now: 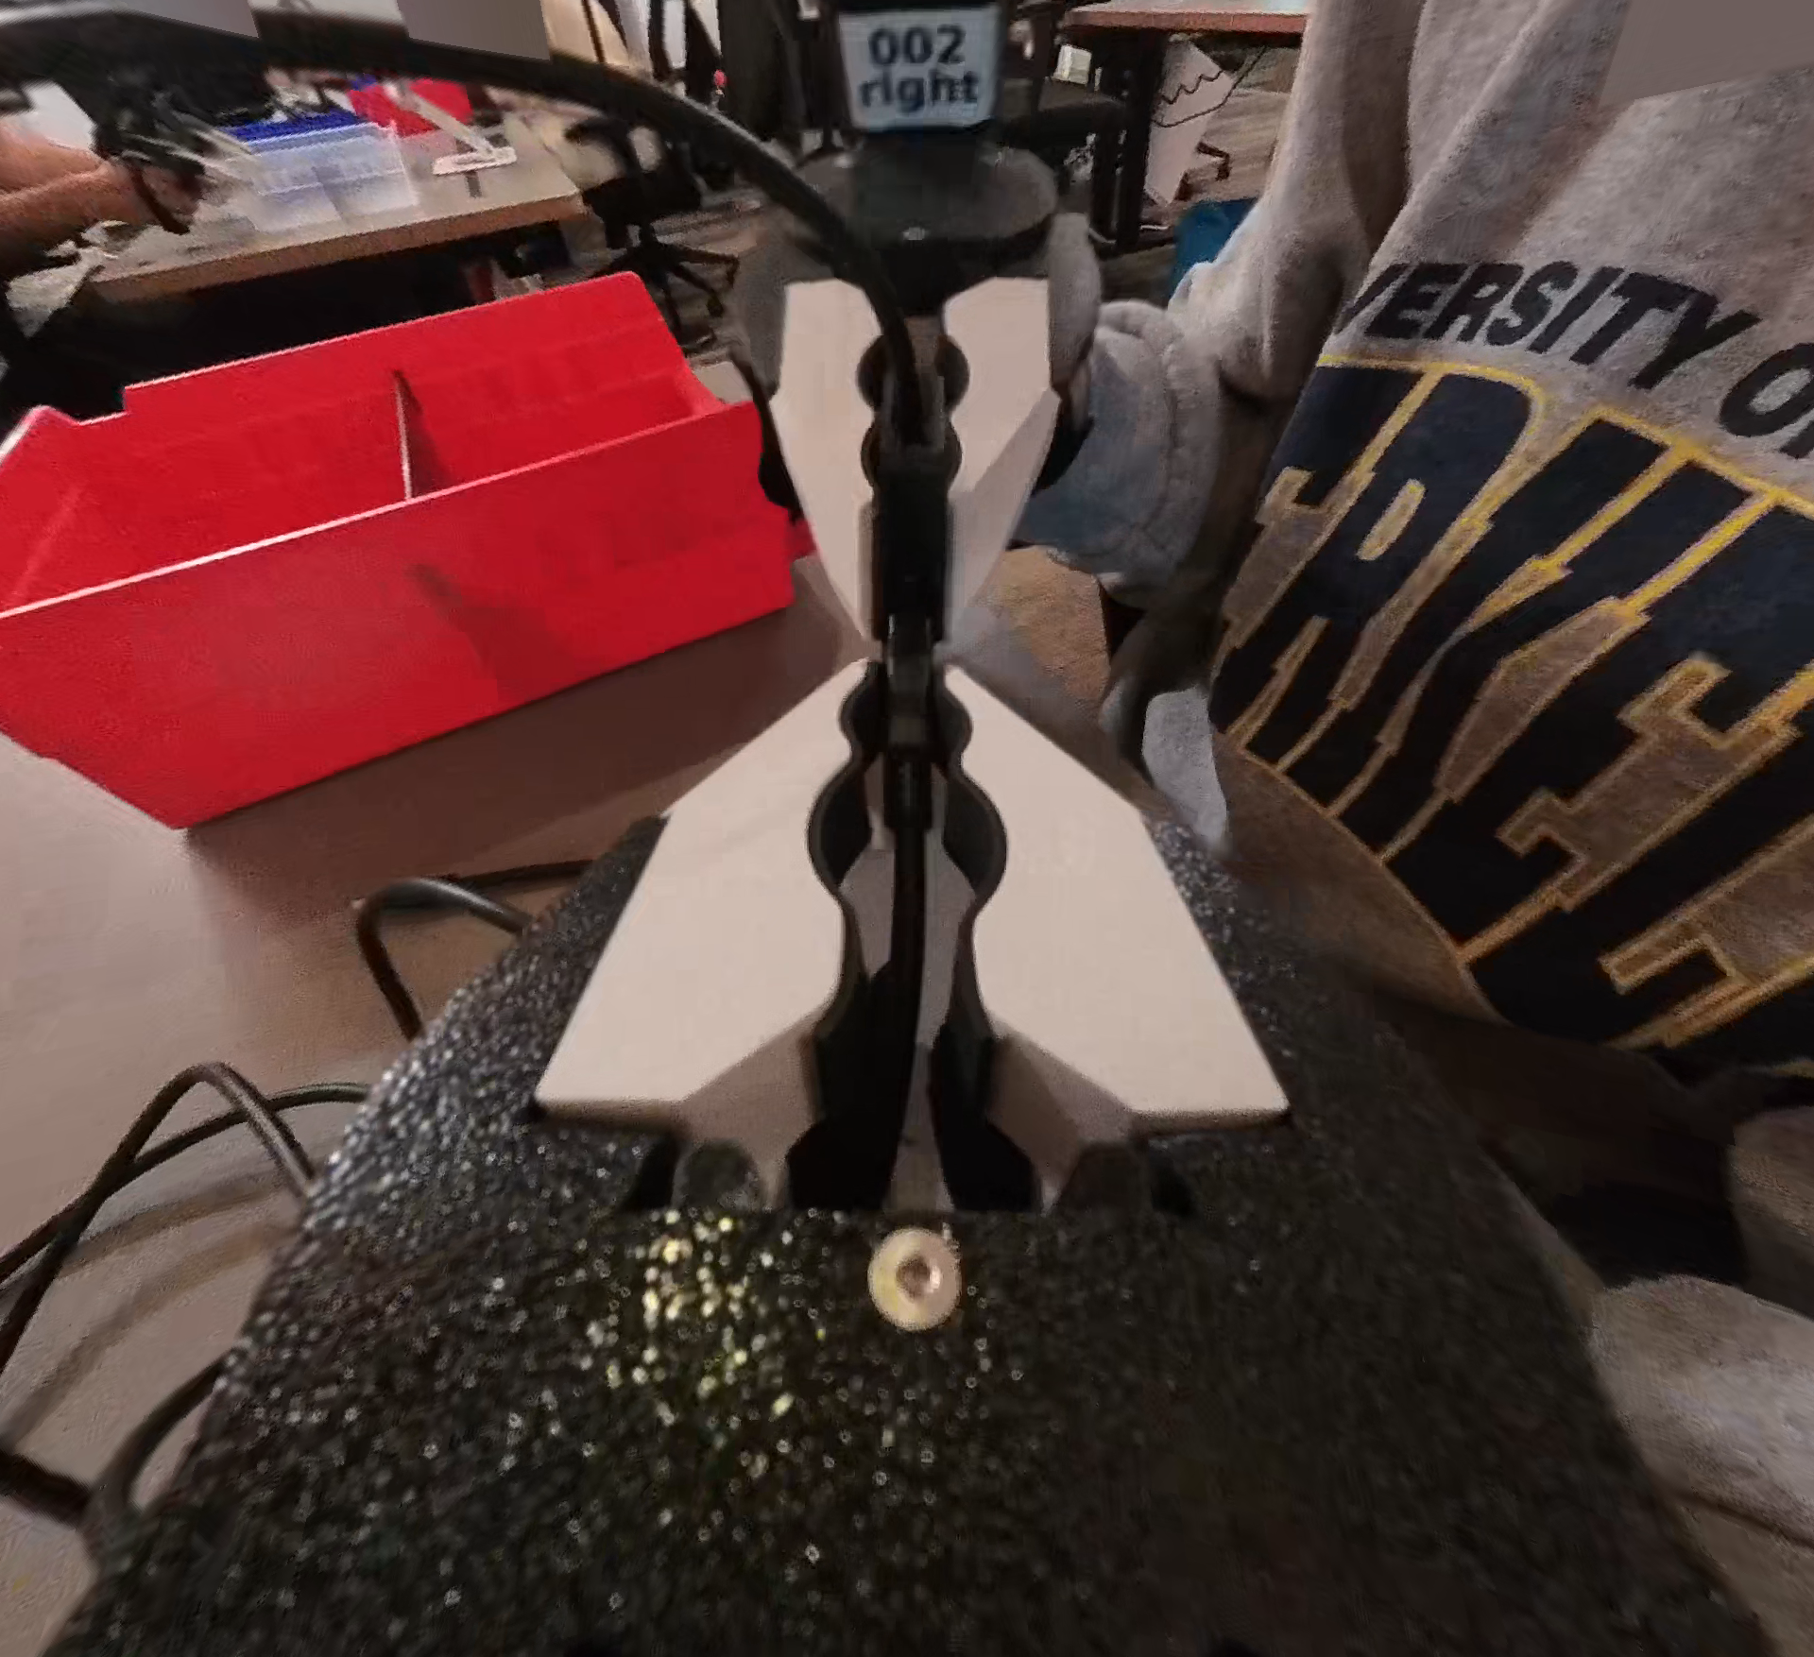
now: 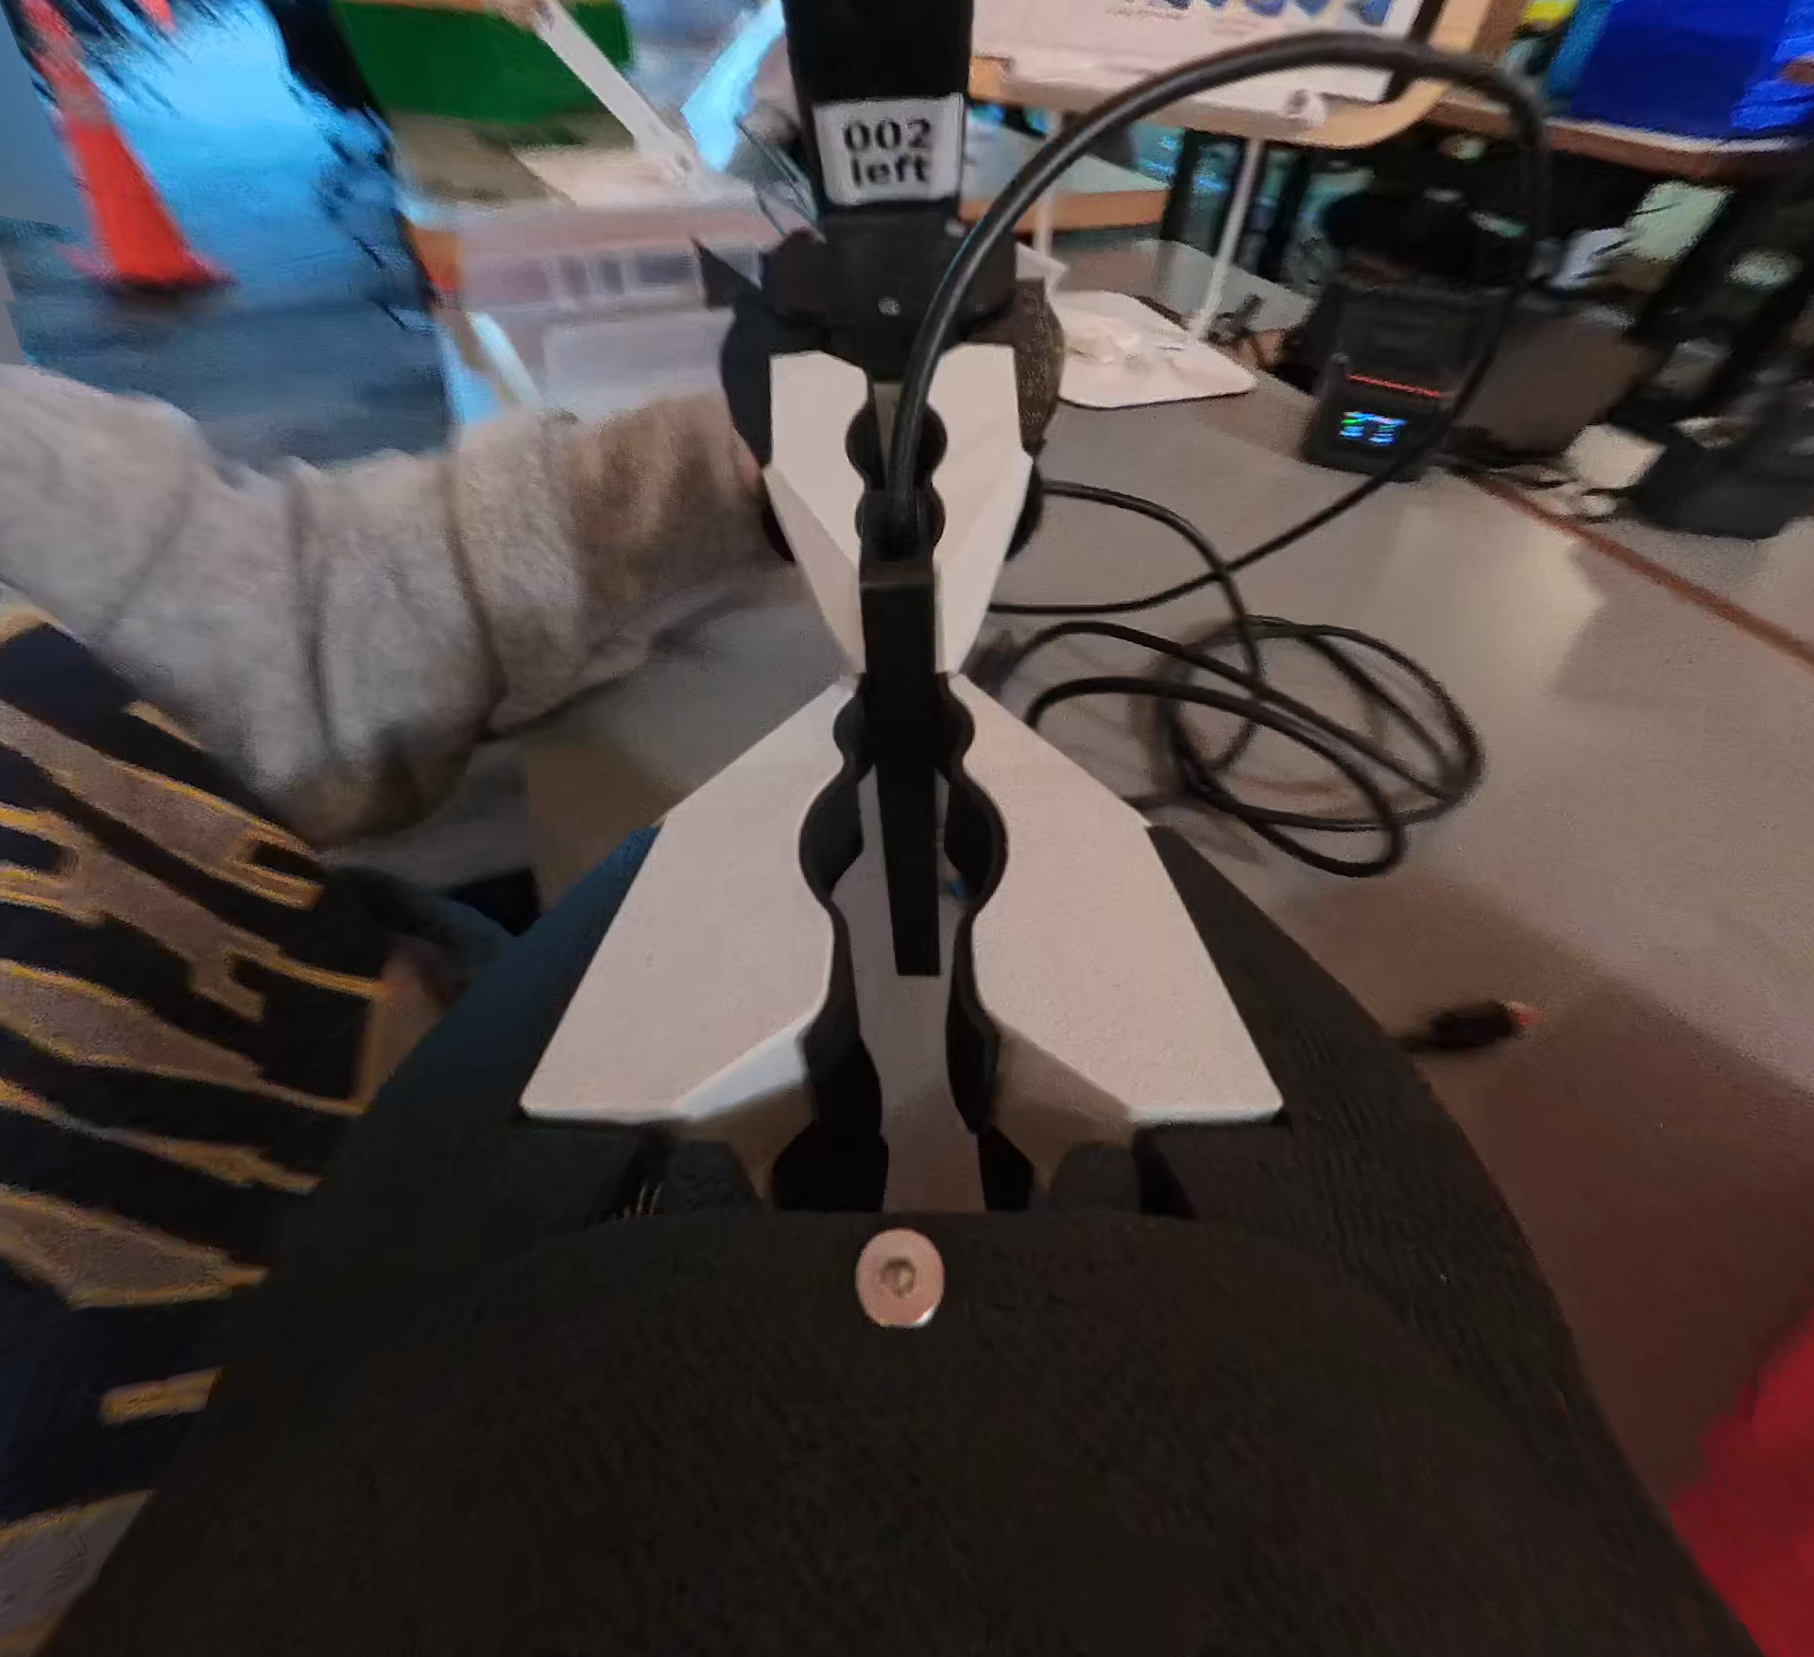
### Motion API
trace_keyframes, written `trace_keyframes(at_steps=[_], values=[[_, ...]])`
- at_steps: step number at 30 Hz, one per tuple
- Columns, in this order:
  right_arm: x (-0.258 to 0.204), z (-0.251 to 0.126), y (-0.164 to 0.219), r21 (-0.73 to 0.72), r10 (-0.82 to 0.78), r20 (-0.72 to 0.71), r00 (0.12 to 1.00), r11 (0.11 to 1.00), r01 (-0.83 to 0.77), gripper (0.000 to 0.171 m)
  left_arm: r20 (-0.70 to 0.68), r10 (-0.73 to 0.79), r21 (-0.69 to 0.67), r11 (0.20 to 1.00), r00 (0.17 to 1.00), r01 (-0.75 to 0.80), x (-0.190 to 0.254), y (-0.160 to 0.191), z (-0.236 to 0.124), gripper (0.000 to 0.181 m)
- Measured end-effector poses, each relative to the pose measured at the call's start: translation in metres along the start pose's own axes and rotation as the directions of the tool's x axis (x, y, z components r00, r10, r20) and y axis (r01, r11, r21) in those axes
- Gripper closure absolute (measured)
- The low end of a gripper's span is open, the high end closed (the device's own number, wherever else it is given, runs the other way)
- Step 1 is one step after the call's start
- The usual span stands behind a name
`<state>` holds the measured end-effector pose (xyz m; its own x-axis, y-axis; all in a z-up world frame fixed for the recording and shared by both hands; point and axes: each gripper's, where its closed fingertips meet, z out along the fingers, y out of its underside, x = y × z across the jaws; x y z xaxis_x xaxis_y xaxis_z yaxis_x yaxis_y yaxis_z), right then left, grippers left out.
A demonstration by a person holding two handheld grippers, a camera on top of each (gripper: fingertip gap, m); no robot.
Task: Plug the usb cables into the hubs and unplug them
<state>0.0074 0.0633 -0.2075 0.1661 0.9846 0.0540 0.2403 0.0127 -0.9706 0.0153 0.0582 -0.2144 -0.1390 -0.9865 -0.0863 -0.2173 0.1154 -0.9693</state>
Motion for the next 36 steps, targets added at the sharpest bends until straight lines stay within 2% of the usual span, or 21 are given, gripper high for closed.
trace_keyframes(at_steps=[3,7,9,10,11,12,13,14,15,17,19,21,24,26,27,30,31,32,33,36], values=[[-0.004,-0.002,-0.002,-0.051,-0.086,-0.033,0.996,0.995,0.084,0.162,-0.018,0.013,0.016,1.000,1.000,-0.012,0.004,-0.004,0.001,0.174],[-0.010,-0.007,-0.007,-0.013,-0.001,0.054,0.999,1.000,0.001,0.162,-0.051,0.004,0.042,0.999,0.999,-0.002,0.009,-0.010,0.002,0.174],[-0.001,-0.010,-0.005,-0.051,-0.043,-0.031,0.999,0.998,0.042,0.162,0.006,0.002,0.021,1.000,1.000,-0.003,0.000,-0.004,-0.004,0.174],[0.026,-0.028,-0.004,-0.087,-0.086,-0.211,0.974,0.994,0.069,0.162,0.087,-0.014,0.026,1.000,0.996,0.011,-0.011,0.001,-0.026,0.175],[0.047,-0.055,-0.009,-0.092,-0.111,-0.336,0.936,0.992,0.084,0.162,0.141,-0.045,0.130,0.991,0.989,0.026,-0.018,-0.009,-0.055,0.174],[0.044,-0.072,-0.022,0.000,-0.040,-0.310,0.950,0.999,0.043,0.162,0.170,-0.055,0.269,0.963,0.984,0.008,-0.020,-0.028,-0.081,0.175],[0.031,-0.078,-0.038,0.107,0.041,-0.222,0.974,0.994,-0.017,0.163,0.190,-0.062,0.333,0.943,0.980,-0.005,-0.023,-0.037,-0.093,0.175],[0.021,-0.079,-0.046,0.146,0.065,-0.169,0.983,0.988,-0.041,0.162,0.188,-0.081,0.321,0.947,0.979,0.016,-0.027,-0.032,-0.091,0.175],[0.018,-0.074,-0.045,0.112,0.045,-0.175,0.984,0.993,-0.025,0.162,0.191,-0.113,0.277,0.959,0.975,0.057,-0.032,-0.022,-0.081,0.175],[0.025,-0.067,-0.041,0.016,-0.053,-0.267,0.962,0.998,0.059,0.162,0.230,-0.119,0.170,0.982,0.966,0.080,-0.043,-0.005,-0.062,0.175],[0.032,-0.069,-0.049,0.002,-0.097,-0.321,0.942,0.995,0.104,0.162,0.334,-0.098,0.111,0.992,0.937,0.064,-0.057,0.004,-0.059,0.174],[0.043,-0.078,-0.065,0.055,-0.082,-0.364,0.928,0.993,0.109,0.163,0.423,-0.087,0.107,0.993,0.902,0.046,-0.069,0.006,-0.068,0.174],[0.074,-0.092,-0.090,0.093,-0.055,-0.443,0.895,0.990,0.106,0.162,0.480,-0.075,0.198,0.980,0.874,-0.024,-0.071,-0.010,-0.091,0.175],[0.093,-0.099,-0.118,0.120,-0.060,-0.465,0.884,0.984,0.130,0.163,0.599,-0.089,0.279,0.955,0.796,-0.103,-0.081,-0.022,-0.117,0.175],[0.102,-0.103,-0.135,0.133,-0.067,-0.473,0.879,0.980,0.147,0.163,0.676,-0.119,0.313,0.940,0.728,-0.137,-0.089,-0.026,-0.133,0.174],[0.122,-0.110,-0.197,0.165,-0.124,-0.491,0.862,0.959,0.231,0.163,0.887,-0.223,0.316,0.932,0.404,-0.179,-0.113,-0.013,-0.191,0.173],[0.126,-0.111,-0.219,0.171,-0.147,-0.492,0.858,0.950,0.261,0.162,0.922,-0.250,0.307,0.938,0.296,-0.163,-0.117,-0.004,-0.208,0.171],[0.130,-0.111,-0.242,0.170,-0.174,-0.492,0.853,0.942,0.291,0.162,0.936,-0.270,0.306,0.941,0.226,-0.143,-0.120,0.004,-0.218,0.169],[0.135,-0.109,-0.263,0.158,-0.204,-0.491,0.847,0.935,0.316,0.163,0.938,-0.285,0.312,0.943,0.199,-0.120,-0.122,0.010,-0.223,0.167],[0.151,-0.104,-0.317,0.075,-0.301,-0.515,0.803,0.917,0.392,0.162,0.924,-0.330,0.347,0.936,0.194,-0.057,-0.130,0.022,-0.221,0.156]])
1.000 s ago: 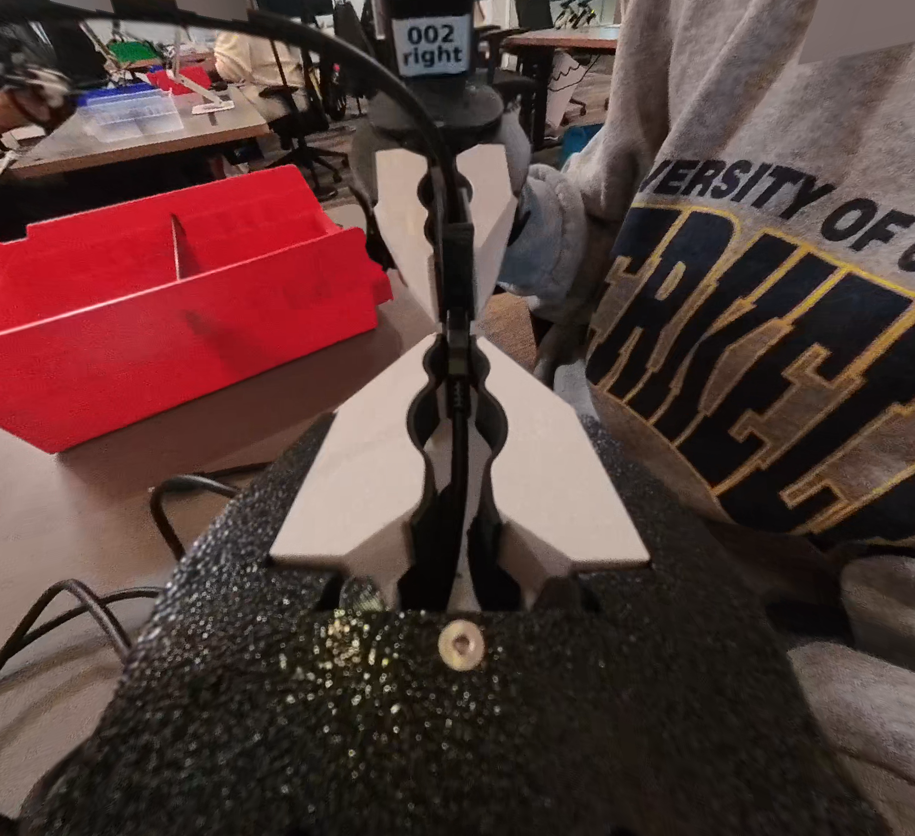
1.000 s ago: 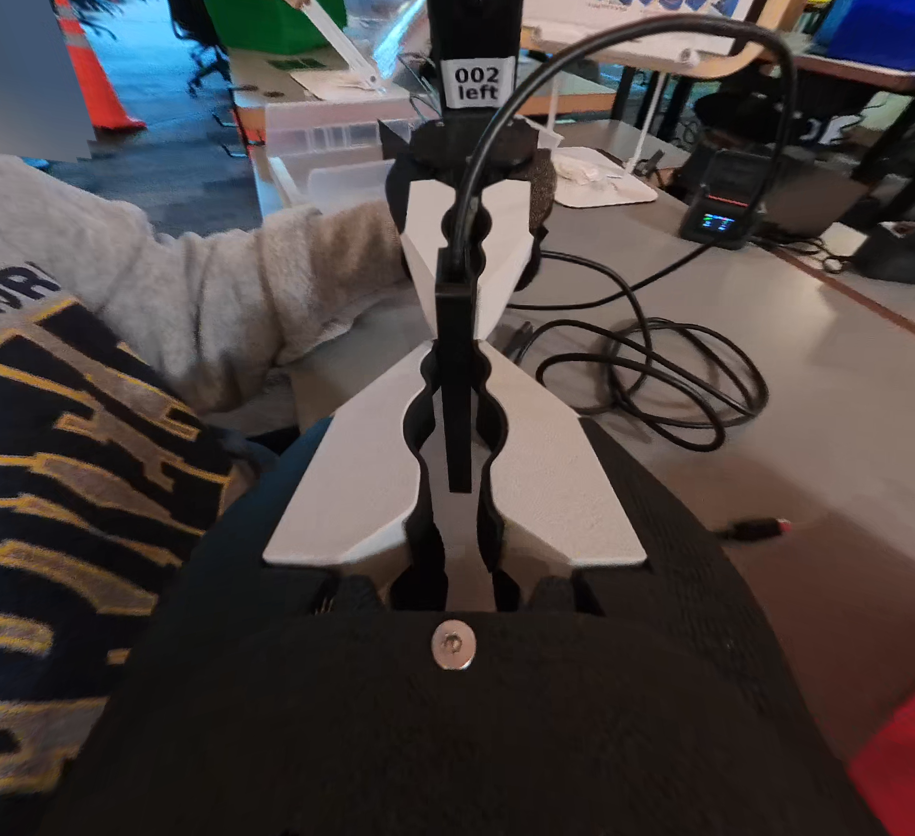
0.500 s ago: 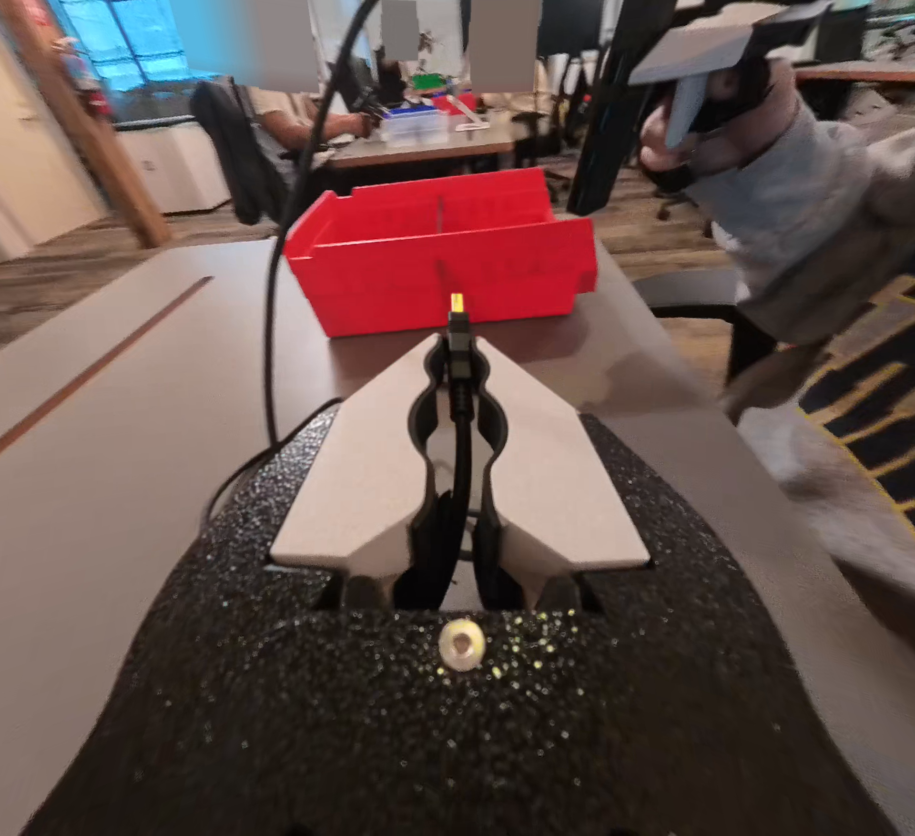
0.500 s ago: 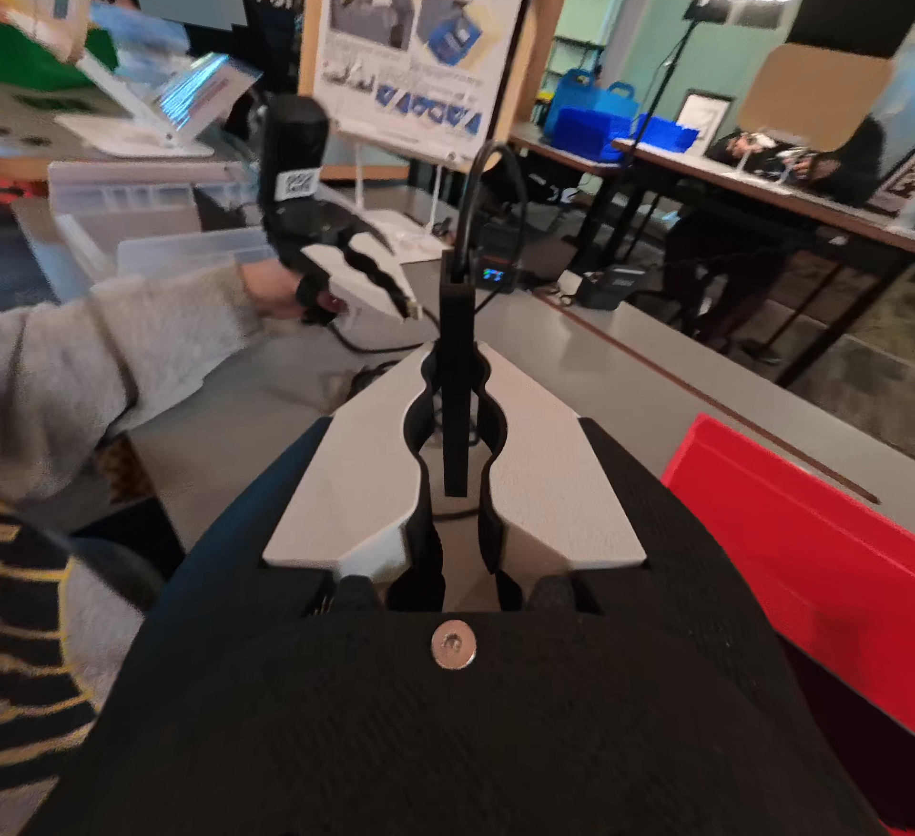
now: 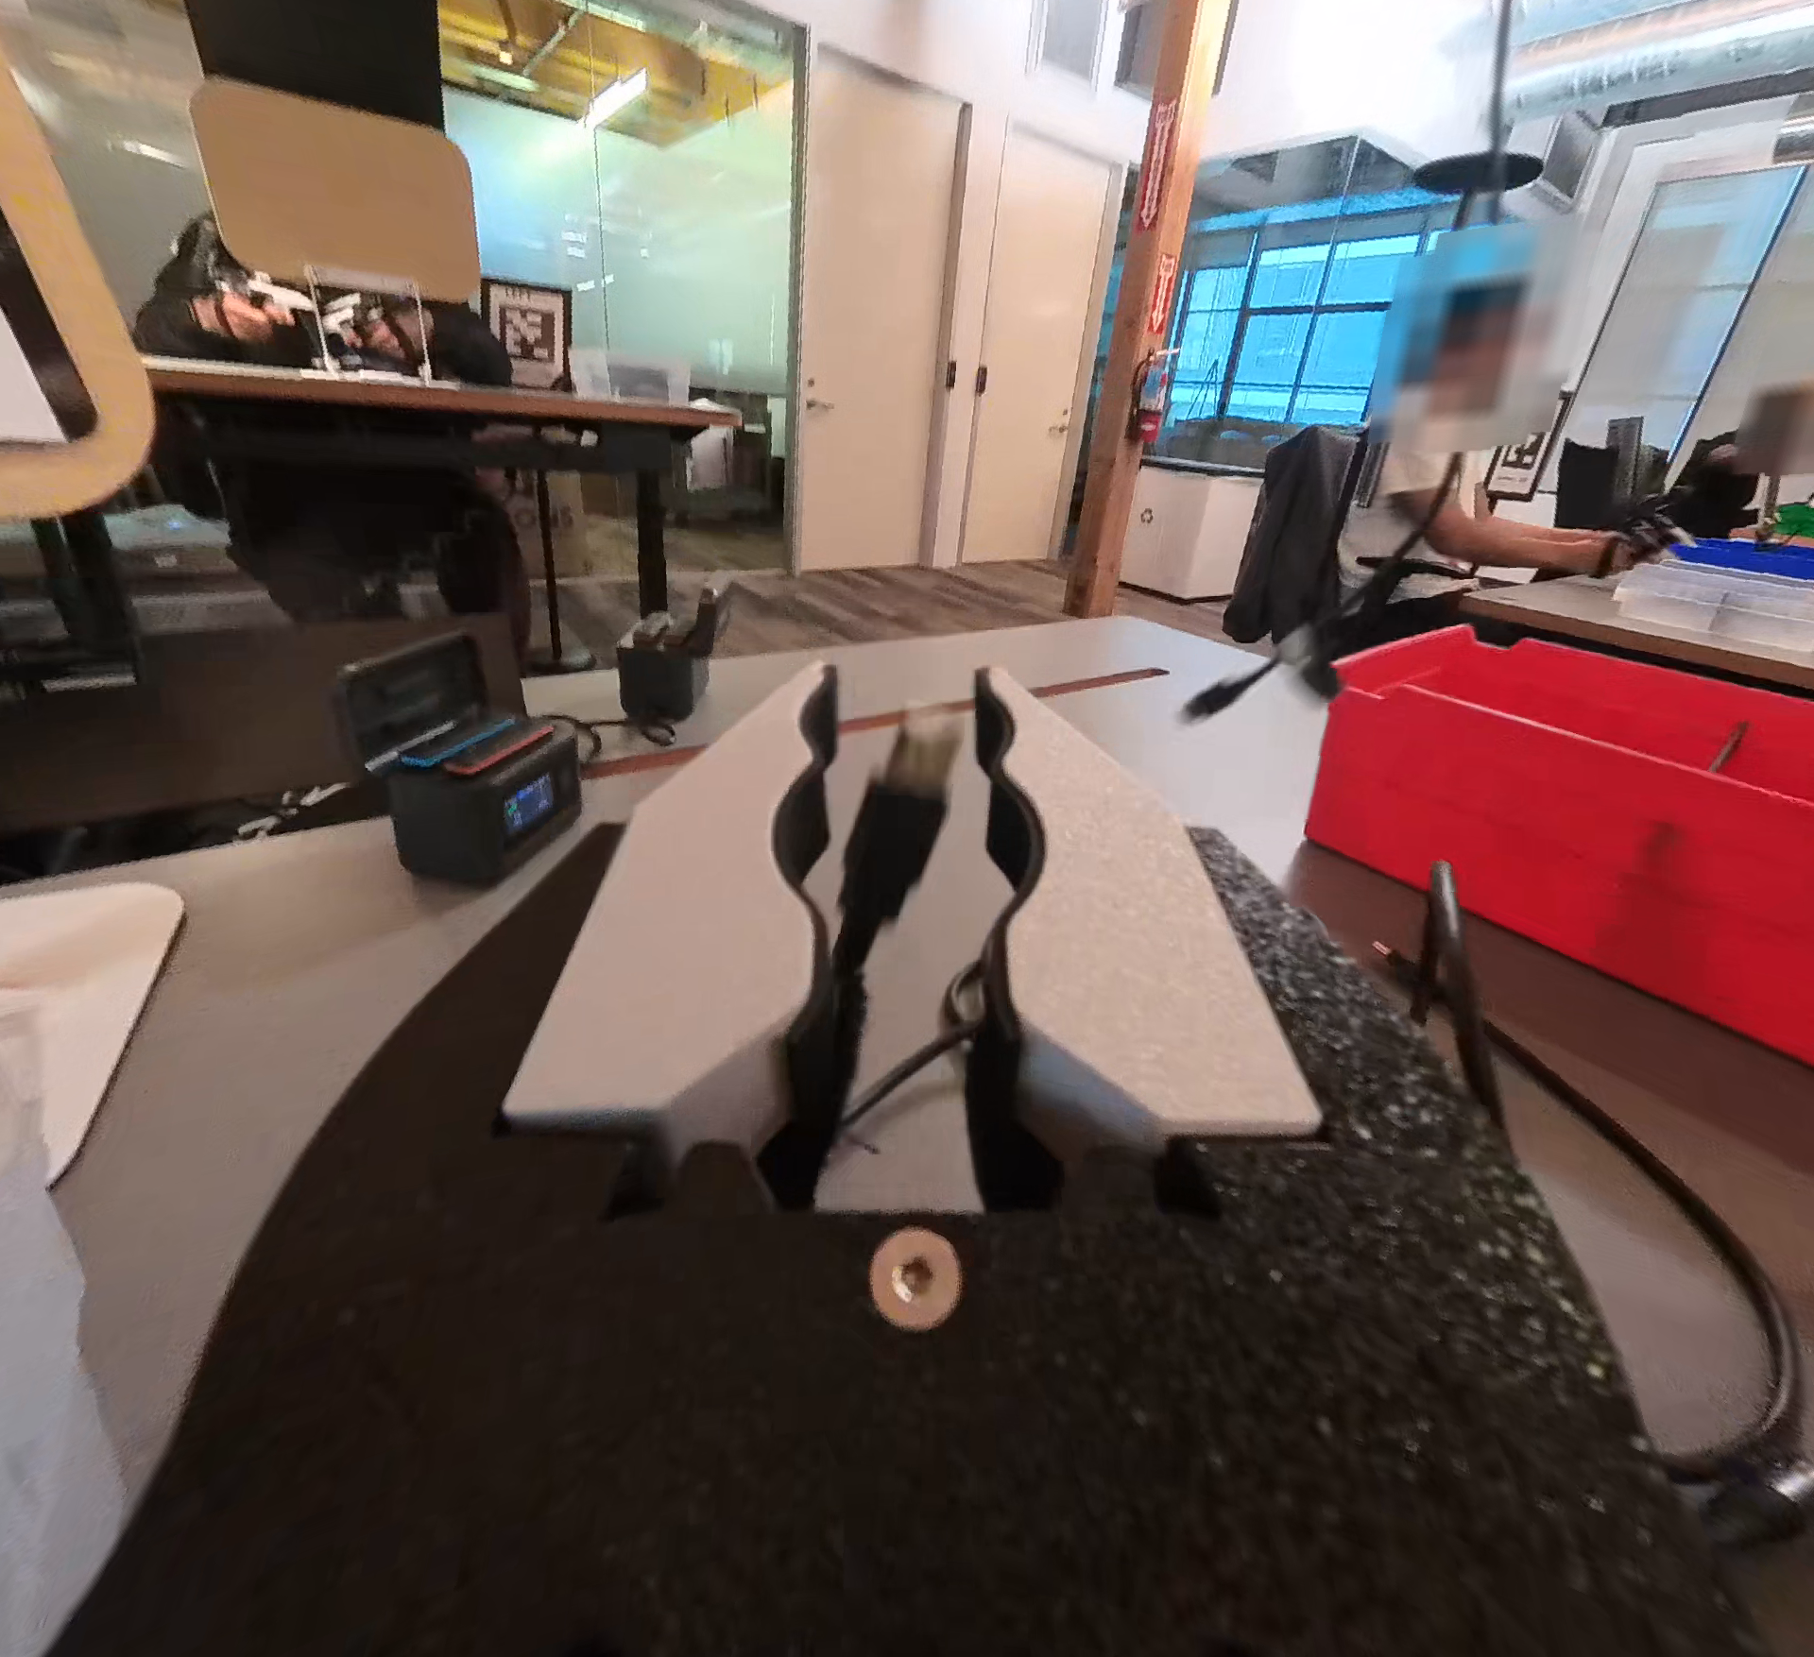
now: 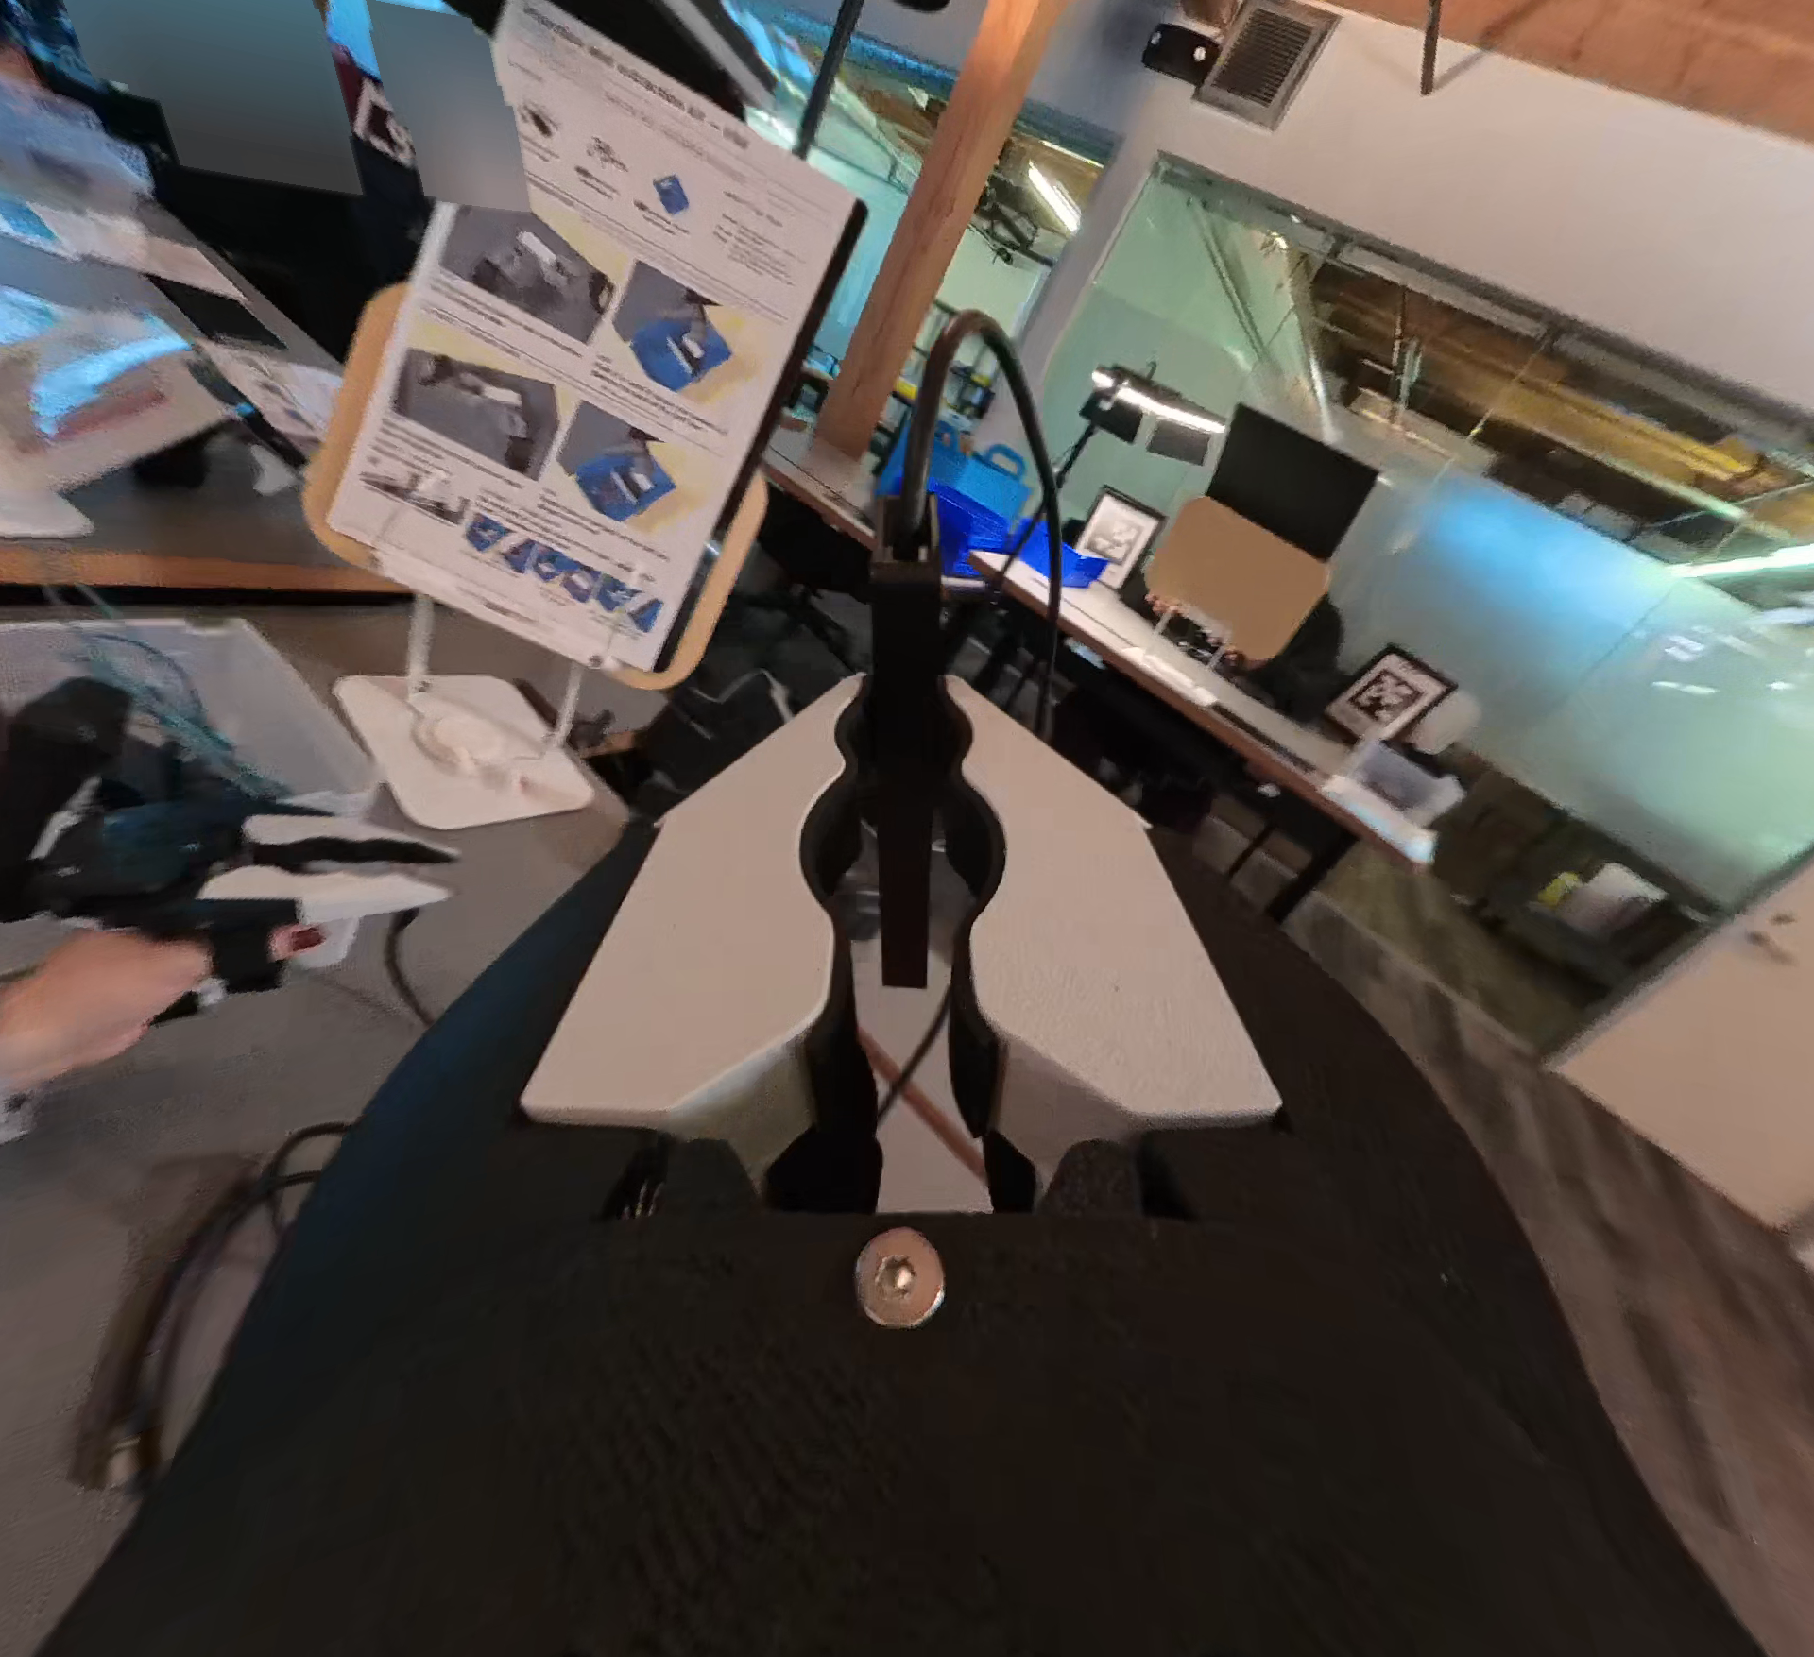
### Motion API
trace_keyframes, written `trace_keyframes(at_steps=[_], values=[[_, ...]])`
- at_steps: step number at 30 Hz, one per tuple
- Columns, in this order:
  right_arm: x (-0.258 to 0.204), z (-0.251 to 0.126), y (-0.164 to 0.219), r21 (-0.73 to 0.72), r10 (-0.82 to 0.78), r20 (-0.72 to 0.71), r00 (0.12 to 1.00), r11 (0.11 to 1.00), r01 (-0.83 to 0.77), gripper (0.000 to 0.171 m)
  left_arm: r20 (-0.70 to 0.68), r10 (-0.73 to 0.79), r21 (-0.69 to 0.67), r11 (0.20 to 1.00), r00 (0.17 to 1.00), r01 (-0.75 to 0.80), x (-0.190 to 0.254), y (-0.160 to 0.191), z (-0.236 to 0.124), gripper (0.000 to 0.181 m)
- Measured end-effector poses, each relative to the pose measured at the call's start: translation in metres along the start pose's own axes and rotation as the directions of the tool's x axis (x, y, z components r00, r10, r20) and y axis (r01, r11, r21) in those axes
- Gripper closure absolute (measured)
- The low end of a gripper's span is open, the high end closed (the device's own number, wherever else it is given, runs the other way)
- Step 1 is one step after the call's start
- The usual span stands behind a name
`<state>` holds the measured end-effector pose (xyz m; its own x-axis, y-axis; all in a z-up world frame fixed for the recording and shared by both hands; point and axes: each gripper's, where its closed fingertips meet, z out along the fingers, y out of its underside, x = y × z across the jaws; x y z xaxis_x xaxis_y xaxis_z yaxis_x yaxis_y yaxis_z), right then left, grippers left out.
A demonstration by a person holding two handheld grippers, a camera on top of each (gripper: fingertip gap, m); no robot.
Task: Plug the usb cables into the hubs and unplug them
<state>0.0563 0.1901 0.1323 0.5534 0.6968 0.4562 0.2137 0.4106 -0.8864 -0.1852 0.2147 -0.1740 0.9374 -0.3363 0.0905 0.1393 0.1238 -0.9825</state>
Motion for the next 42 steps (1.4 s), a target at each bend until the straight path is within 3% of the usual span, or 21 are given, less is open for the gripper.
trace_keyframes(at_steps=[5,12,22,27,33,42], values=[[0.058,0.006,-0.039,-0.100,-0.165,-0.157,0.974,0.984,0.150,0.162,0.031,-0.012,-0.085,0.996,0.999,0.015,-0.005,0.019,0.008,0.135],[0.110,-0.048,-0.040,-0.263,-0.365,-0.298,0.882,0.920,0.291,0.163,0.013,-0.047,-0.093,0.995,0.999,0.048,-0.003,0.024,0.011,0.139],[0.111,-0.095,-0.015,-0.352,-0.404,-0.232,0.885,0.883,0.311,0.162,0.020,-0.214,-0.074,0.974,0.977,0.215,-0.018,0.027,0.008,0.144],[0.100,-0.118,-0.023,-0.303,-0.420,-0.202,0.885,0.886,0.351,0.162,0.023,-0.227,-0.093,0.969,0.974,0.229,-0.019,0.031,0.010,0.146],[0.115,-0.152,-0.031,-0.272,-0.391,-0.289,0.874,0.909,0.317,0.163,0.007,-0.250,-0.102,0.963,0.968,0.249,-0.016,0.034,0.011,0.148],[0.143,-0.136,0.010,-0.356,-0.371,-0.276,0.887,0.896,0.263,0.163,0.012,-0.250,-0.142,0.958,0.968,0.250,-0.016,0.044,0.013,0.151]])
